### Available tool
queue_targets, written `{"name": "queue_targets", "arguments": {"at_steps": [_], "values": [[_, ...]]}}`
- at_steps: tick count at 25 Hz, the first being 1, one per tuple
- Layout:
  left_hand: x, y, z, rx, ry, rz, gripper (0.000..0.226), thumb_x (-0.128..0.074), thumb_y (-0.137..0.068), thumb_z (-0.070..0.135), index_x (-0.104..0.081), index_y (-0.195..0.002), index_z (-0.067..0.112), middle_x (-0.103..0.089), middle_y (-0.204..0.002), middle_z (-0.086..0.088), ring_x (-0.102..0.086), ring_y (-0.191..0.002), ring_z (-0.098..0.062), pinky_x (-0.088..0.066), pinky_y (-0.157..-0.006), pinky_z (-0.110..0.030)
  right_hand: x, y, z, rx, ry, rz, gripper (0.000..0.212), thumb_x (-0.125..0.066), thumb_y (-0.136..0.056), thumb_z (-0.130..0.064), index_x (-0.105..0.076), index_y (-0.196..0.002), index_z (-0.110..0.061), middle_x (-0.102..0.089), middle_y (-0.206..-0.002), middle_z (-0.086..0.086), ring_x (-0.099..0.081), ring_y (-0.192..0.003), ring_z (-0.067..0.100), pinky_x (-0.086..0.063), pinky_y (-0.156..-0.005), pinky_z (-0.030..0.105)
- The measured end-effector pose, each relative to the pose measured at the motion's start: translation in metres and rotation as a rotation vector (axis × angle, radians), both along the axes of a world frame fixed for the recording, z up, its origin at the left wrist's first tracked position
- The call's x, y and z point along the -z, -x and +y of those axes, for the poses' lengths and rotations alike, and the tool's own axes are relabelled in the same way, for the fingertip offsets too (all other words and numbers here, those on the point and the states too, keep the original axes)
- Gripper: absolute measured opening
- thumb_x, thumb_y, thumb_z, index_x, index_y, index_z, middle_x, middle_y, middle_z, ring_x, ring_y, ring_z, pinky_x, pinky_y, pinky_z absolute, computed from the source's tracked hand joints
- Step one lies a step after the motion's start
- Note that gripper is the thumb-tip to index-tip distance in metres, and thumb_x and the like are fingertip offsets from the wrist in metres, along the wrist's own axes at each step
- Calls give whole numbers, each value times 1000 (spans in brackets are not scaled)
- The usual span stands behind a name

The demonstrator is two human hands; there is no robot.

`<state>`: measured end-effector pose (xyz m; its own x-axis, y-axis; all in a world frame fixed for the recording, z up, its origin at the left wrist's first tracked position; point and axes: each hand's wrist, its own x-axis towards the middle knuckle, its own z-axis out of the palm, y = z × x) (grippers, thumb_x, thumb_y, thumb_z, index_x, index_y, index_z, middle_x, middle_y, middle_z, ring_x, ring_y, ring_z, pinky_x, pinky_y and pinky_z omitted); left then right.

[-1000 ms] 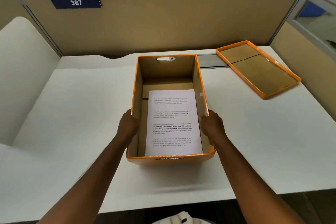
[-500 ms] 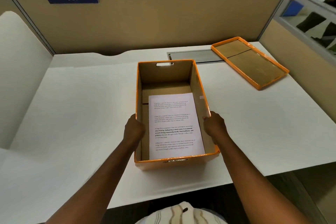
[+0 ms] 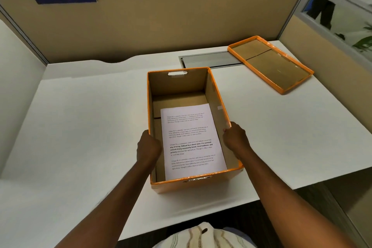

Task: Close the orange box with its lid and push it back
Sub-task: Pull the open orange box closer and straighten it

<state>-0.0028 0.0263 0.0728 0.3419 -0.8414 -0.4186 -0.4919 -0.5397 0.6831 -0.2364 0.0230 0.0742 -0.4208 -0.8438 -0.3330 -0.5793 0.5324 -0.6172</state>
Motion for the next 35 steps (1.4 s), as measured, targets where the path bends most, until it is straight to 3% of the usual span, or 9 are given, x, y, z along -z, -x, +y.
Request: {"name": "queue_targets", "arguments": {"at_steps": [23,28,31,35], "values": [[-4,0,4,-7,7,18,38,-49,-93,11,-47,-130,5,-59,-126,-19,-63,-107,-39,-55,-89,-52,5,1,0,14,29,5,35,-48,-90,-10,-50,-125,-5,-59,-126,17,-56,-112,36,-48,-91,41],[0,-1,4,-36,11,3,35,-51,-91,10,-48,-126,3,-61,-123,-17,-63,-100,-33,-56,-83,-44,6,1,1,13,36,21,35,-49,-90,-11,-49,-124,-5,-59,-125,18,-57,-111,37,-49,-88,40],[0,-2,6,-47,24,-13,38,-55,-90,21,-49,-122,2,-62,-118,-17,-62,-93,-28,-52,-74,-37,6,1,0,33,28,12,33,-49,-92,-18,-49,-122,-5,-60,-122,18,-59,-107,35,-49,-82,37],[-8,0,11,-11,150,-225,64,-60,-86,43,-45,-132,1,-54,-133,-20,-52,-121,-36,-45,-96,-45,4,3,1,96,71,-127,54,-56,-86,-43,-45,-126,-9,-58,-121,10,-57,-104,27,-45,-75,32]]}}
